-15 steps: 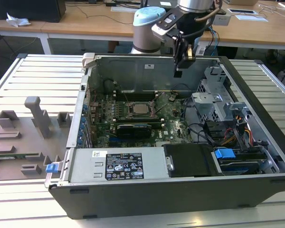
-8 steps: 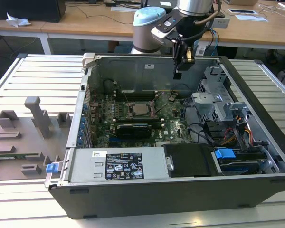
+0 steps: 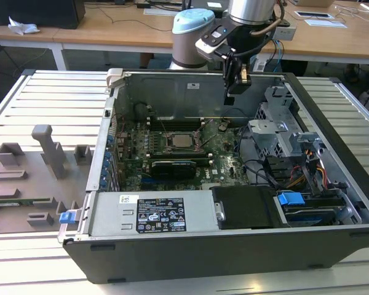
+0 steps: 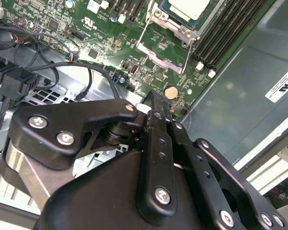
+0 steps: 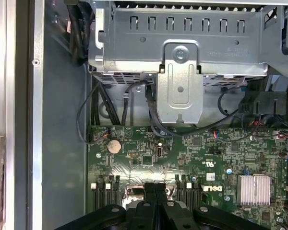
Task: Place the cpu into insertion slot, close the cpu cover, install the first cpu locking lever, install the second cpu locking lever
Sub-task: 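Close the cpu cover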
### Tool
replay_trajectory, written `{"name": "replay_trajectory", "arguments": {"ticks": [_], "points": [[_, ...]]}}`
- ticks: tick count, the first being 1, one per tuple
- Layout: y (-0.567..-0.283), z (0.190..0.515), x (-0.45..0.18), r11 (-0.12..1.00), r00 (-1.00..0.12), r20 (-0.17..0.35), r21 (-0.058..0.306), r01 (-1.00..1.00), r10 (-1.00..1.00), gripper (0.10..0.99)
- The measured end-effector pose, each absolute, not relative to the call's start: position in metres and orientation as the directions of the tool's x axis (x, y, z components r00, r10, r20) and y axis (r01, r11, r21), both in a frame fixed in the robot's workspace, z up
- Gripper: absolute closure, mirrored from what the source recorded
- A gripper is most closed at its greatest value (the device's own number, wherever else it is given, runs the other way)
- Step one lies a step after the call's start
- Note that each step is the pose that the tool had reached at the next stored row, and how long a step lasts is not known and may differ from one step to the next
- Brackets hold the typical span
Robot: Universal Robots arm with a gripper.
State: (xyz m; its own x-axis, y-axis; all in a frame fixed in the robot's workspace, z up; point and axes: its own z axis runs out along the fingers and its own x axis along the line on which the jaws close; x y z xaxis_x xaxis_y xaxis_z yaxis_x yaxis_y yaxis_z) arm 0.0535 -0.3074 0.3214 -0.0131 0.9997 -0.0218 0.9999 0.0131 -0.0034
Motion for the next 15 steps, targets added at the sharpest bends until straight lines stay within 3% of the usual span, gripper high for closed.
{"name": "replay_trajectory", "arguments": {"ticks": [15], "points": [[-0.3074, 0.312, 0.0535, 0.013, -0.013, -0.022, -0.003, 1.0, 1.0, 0.98]]}}
